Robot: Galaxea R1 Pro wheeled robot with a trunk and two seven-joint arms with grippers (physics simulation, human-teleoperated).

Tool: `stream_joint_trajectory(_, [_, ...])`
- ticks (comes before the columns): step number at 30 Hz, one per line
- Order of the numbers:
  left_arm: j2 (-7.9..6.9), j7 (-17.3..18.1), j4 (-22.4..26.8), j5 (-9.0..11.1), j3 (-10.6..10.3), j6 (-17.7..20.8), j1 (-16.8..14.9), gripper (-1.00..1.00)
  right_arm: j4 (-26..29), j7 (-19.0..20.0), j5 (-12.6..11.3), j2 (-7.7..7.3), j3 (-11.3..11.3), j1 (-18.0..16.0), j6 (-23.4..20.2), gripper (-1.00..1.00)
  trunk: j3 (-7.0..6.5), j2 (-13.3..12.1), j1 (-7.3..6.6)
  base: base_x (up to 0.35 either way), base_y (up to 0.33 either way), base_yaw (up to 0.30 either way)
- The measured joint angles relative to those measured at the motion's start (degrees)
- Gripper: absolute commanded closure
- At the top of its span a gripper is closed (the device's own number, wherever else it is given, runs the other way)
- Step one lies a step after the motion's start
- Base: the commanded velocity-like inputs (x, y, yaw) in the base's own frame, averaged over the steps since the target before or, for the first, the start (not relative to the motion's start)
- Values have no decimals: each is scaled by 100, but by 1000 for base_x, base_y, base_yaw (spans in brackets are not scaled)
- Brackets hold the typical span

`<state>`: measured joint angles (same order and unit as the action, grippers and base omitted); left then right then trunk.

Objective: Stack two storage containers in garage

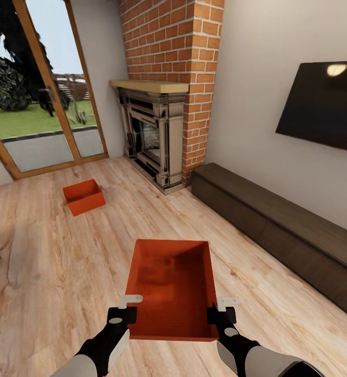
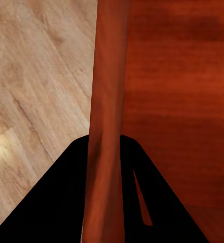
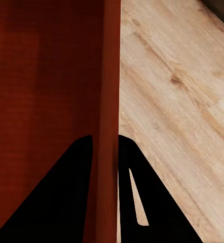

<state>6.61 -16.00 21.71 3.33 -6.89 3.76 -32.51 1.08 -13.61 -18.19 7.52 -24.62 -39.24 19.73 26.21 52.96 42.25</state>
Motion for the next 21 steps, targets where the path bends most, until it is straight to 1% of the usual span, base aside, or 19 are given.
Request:
stream_joint_trajectory(17, [1, 28, -14, -15, 40, 0, 1, 100, 1, 8, 40, -3, 26, 0, -19, 100, -159, 0, 0, 0, 0, 0])
stream_joint_trajectory(21, [-2, 29, -21, -16, 20, -1, 2, 100, -1, 12, 54, -5, 42, 0, -25, 100, -197, 0, 0, 0, 0, 0])
